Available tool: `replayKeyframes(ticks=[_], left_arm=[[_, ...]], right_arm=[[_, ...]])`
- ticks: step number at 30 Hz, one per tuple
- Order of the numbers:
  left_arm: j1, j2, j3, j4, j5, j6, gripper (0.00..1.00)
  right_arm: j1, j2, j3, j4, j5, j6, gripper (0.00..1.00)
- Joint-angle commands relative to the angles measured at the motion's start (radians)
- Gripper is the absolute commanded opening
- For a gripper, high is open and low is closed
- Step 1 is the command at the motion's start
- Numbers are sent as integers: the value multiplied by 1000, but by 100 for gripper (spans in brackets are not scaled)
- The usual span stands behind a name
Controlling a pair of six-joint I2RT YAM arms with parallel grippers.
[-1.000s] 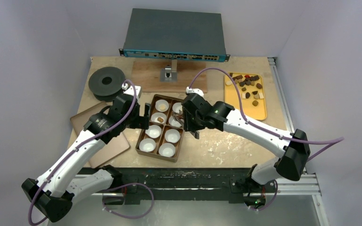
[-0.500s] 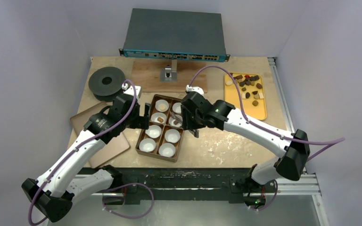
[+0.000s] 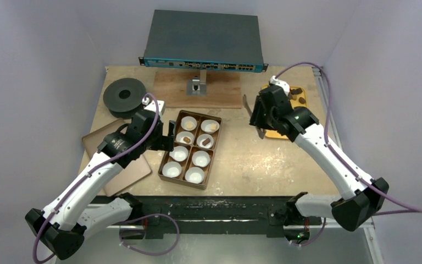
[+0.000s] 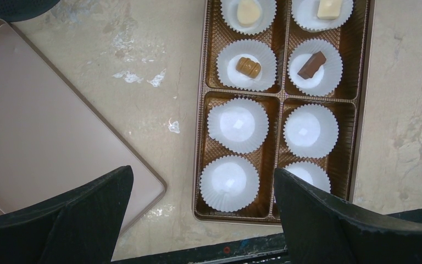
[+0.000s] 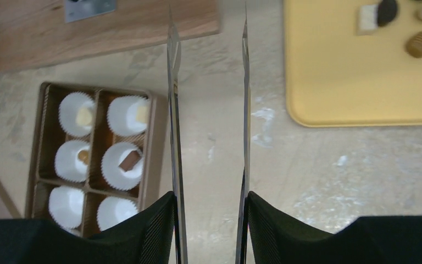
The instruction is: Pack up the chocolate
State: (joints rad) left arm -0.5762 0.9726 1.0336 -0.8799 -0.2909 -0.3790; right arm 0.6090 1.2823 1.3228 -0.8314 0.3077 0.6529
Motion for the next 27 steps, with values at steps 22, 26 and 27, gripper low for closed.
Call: replayKeyframes(ticks=[22,26,27], left_arm=[[5,-28,-18,41,38,8,100],[5,-28,-17,42,41,10,100],[6,-29,-18,43,41,11,100]], right_arm=[[-460,42,-179,152,-20,-170,50],[-527,29,-200,147,-8,-190,50],[-540,23,-205,145,-8,-189,49]])
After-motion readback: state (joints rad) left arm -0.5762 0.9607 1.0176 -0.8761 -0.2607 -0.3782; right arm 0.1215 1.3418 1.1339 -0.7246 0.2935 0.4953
